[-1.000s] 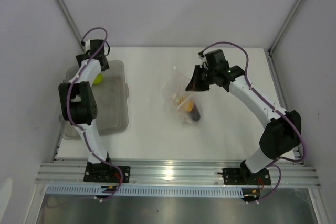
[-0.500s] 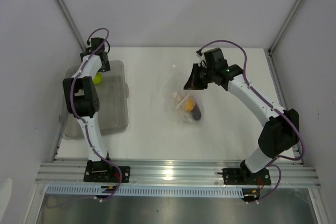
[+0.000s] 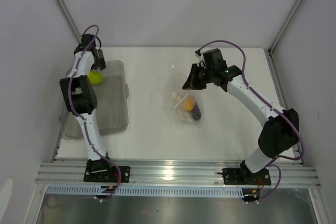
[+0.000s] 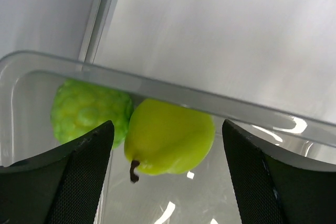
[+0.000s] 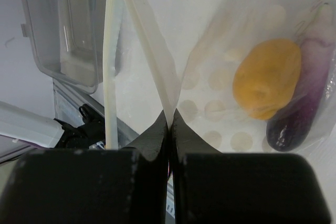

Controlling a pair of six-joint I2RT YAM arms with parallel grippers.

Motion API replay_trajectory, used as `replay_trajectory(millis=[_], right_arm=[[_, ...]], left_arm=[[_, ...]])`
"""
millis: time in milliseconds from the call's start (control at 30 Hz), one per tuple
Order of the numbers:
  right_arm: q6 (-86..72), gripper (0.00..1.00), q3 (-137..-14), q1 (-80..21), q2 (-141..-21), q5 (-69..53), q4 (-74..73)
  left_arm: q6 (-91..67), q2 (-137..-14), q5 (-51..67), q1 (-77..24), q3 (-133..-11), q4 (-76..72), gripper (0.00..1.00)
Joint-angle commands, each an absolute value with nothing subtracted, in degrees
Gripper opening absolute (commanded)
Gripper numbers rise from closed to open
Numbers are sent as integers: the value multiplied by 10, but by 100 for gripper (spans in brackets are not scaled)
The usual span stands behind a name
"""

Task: Place the food in the zip-top bag and seal the zipper
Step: Pick up the fake fruit from the bin.

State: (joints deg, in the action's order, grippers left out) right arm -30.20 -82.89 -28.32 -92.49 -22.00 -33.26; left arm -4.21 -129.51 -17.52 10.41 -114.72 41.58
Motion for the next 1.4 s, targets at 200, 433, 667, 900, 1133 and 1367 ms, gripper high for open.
replay_trajectory(millis=[200, 433, 667, 900, 1133, 1367], right_arm=[[-297, 0, -841, -280, -929, -241, -301], [-299, 0, -836, -280, -926, -243, -294], [-300, 0, -831, -280, -915, -239, -303], [-301, 0, -837, -279, -918, -232, -315], [-303, 0, -838, -292, -922, -207, -331], [-317, 0, -833, -312, -905, -160, -352]], left_arm=[[-1, -1318, -135, 113, -1163, 423, 82], [-3, -1297, -110, 113, -1142, 422, 82], [-3, -1295, -99, 113, -1138, 426, 74], [-13, -1261, -93, 113, -1094, 401, 28], [-36, -1156, -58, 112, -970, 344, 1], [-97, -1006, -47, 104, -838, 300, 1]])
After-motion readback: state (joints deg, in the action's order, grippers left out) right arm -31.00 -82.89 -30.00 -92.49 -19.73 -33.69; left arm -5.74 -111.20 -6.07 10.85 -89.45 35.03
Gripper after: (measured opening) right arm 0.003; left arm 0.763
